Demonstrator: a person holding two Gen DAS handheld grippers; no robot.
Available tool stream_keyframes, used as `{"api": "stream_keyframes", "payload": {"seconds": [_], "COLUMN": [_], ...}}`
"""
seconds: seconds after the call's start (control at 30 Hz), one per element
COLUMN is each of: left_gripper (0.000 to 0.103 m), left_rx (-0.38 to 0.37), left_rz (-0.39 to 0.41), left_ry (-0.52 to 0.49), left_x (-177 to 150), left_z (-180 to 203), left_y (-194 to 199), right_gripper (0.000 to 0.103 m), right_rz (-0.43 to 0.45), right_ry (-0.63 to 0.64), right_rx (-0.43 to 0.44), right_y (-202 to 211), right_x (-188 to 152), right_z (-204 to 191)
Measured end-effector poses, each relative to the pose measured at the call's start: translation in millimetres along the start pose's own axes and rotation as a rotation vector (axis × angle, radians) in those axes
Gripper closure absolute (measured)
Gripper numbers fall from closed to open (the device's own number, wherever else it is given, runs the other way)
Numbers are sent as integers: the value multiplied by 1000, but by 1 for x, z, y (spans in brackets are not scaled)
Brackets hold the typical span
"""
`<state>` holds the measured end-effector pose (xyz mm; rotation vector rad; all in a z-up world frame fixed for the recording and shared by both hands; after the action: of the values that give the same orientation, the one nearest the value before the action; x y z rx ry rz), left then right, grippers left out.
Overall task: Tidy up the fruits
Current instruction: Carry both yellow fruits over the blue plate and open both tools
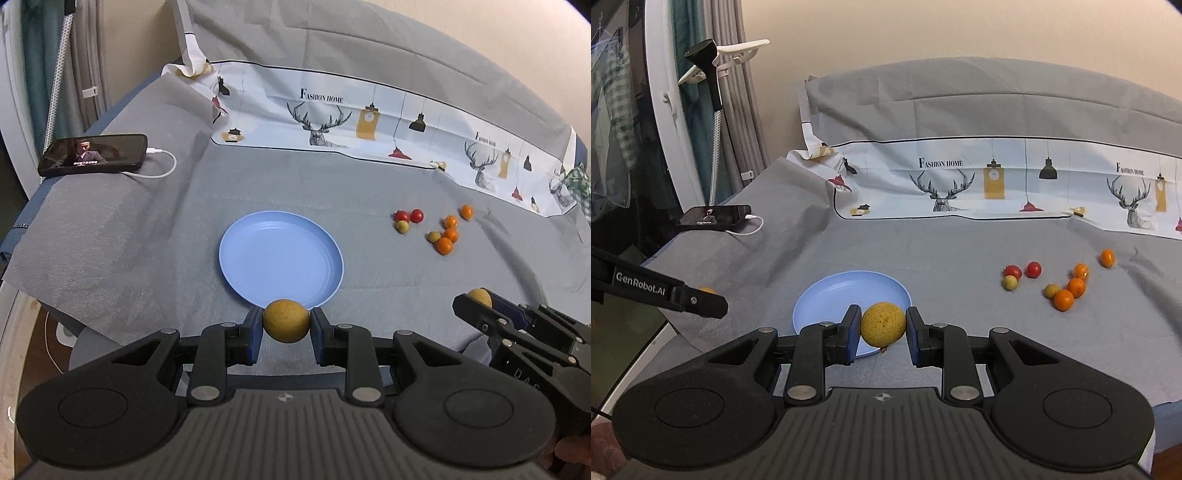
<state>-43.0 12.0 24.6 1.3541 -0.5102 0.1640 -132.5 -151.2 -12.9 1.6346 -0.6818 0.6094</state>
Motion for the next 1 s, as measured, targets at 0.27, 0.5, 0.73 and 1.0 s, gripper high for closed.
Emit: {"api": "stream_keyframes", "payload": {"seconds": [0.27,0.5,0.73,1.0], "left_gripper": [73,73,73,73], "left_rx": [-18,-16,-2,12], "left_rz": [-24,-61,-108,-163], "left_ry": [23,38,51,30], "left_x": [8,21,44,74], "left_z": [-8,-14,-14,-16], "left_y": [-13,-35,-71,-126], "right_gripper": [76,76,76,76], "right_rz": [-40,-86,-135,-211], "right_ry": [7,17,21,47], "right_rx": [-10,-14,0,3], "right_y": [-12,-32,-66,-128], "right_x": [2,4,13,25], "right_z": [-1,-1,-5,-10]}}
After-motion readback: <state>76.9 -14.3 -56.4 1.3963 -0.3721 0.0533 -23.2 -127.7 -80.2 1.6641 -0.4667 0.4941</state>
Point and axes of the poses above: each gripper's, at about its wrist camera, not at the fingertips, and y roughly against the way its jaws point, z to its right, x to its top, the point moved 1 cm from there along -y, roughly the way its jaws point, and after that the axes turned 12 degrees about -z, right-handed, at the moved point
